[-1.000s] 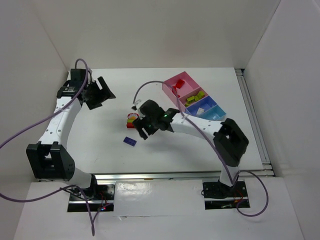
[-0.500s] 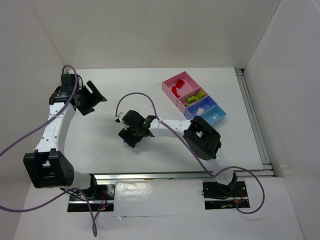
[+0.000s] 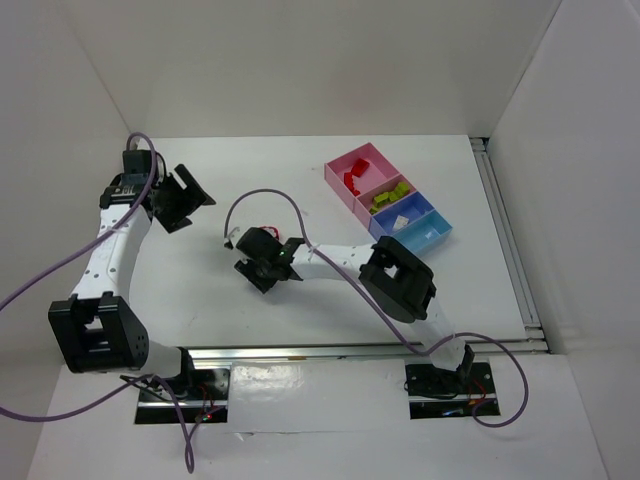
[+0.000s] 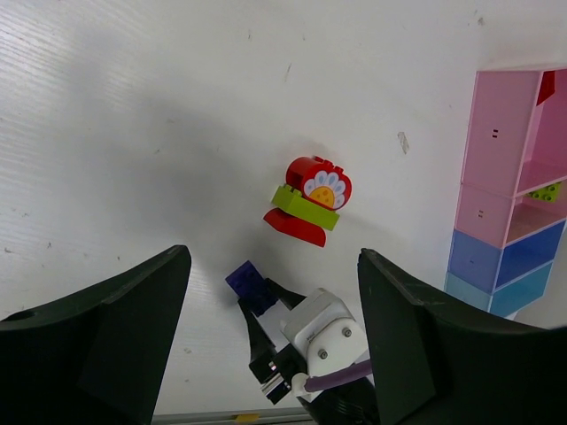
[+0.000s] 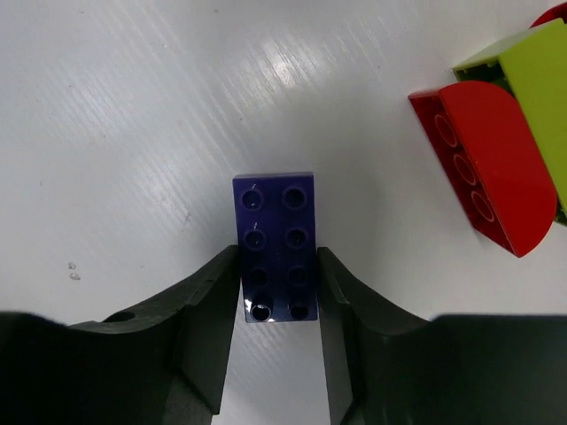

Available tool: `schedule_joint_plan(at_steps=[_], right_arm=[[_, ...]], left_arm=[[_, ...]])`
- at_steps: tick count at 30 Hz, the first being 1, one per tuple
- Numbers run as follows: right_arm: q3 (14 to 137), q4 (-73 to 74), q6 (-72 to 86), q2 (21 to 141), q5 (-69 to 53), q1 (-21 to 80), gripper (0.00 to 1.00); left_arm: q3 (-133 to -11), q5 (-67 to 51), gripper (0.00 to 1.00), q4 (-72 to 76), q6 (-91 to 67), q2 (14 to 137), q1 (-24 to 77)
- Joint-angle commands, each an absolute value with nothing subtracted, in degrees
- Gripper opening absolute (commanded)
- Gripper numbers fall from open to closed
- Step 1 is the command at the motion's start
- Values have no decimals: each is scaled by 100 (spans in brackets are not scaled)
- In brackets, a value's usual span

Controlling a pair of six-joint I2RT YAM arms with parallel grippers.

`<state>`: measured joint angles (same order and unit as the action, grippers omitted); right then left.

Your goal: Sort the legos into containers by color

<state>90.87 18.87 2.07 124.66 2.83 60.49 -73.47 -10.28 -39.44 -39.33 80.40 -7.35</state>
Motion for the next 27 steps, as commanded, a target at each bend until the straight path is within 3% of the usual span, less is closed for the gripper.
schedule_joint_plan(at_steps=[1,4,10,18,27], right_arm=[[9167,1802,316,12604,352,6091,42],[9290,1924,316,12604,404,6091,29],[9176,1978,422,12051,536,6039,28],[7886,1890,861,10452,1151,5740,28],[7049,2443,1501,8974,1599,4607,28]], left_arm=[[-7488,-1125,87,-3850,-3929,8060,-765],[-7488,-1187,85,-3850,-3867,8112,-765],[-7488,-1134,85,-3850,-3867,8112,-765],[-7594,-1107,85,-3850,-3875,8165,-765],[-7594,-1309,85,-3727,-3929,8288,-765]])
